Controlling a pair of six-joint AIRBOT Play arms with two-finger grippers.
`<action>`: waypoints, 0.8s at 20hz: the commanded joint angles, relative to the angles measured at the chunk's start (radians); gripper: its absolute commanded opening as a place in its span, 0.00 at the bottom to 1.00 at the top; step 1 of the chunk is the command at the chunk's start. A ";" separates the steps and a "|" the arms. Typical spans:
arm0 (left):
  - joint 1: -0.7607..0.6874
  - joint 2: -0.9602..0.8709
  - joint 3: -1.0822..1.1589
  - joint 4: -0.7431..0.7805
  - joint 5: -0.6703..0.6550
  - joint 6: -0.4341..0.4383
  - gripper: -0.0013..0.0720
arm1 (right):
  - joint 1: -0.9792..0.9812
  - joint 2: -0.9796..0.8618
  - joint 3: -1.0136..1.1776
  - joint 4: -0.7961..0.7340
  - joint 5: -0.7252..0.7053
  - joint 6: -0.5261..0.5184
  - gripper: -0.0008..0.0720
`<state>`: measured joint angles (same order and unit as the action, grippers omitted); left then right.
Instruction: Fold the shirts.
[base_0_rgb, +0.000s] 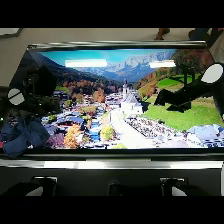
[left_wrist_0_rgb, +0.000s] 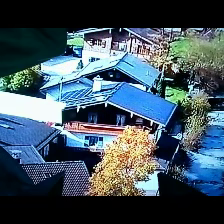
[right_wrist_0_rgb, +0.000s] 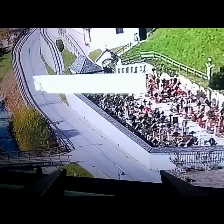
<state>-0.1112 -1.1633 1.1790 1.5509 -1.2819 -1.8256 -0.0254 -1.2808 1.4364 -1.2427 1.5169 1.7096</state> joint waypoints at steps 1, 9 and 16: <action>0.000 0.001 0.000 0.000 0.000 0.000 0.98 | 0.000 -0.001 0.000 0.000 0.000 0.000 0.94; 0.000 0.001 0.000 0.000 0.000 0.000 0.98 | 0.000 -0.001 0.000 0.000 0.000 0.000 0.94; 0.000 0.000 -0.001 0.000 0.034 -0.019 0.98 | 0.000 -0.001 0.000 0.001 -0.194 0.004 0.94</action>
<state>-0.1112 -1.1633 1.1786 1.5509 -1.2789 -1.8267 -0.0254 -1.2808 1.4364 -1.2423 1.4391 1.7103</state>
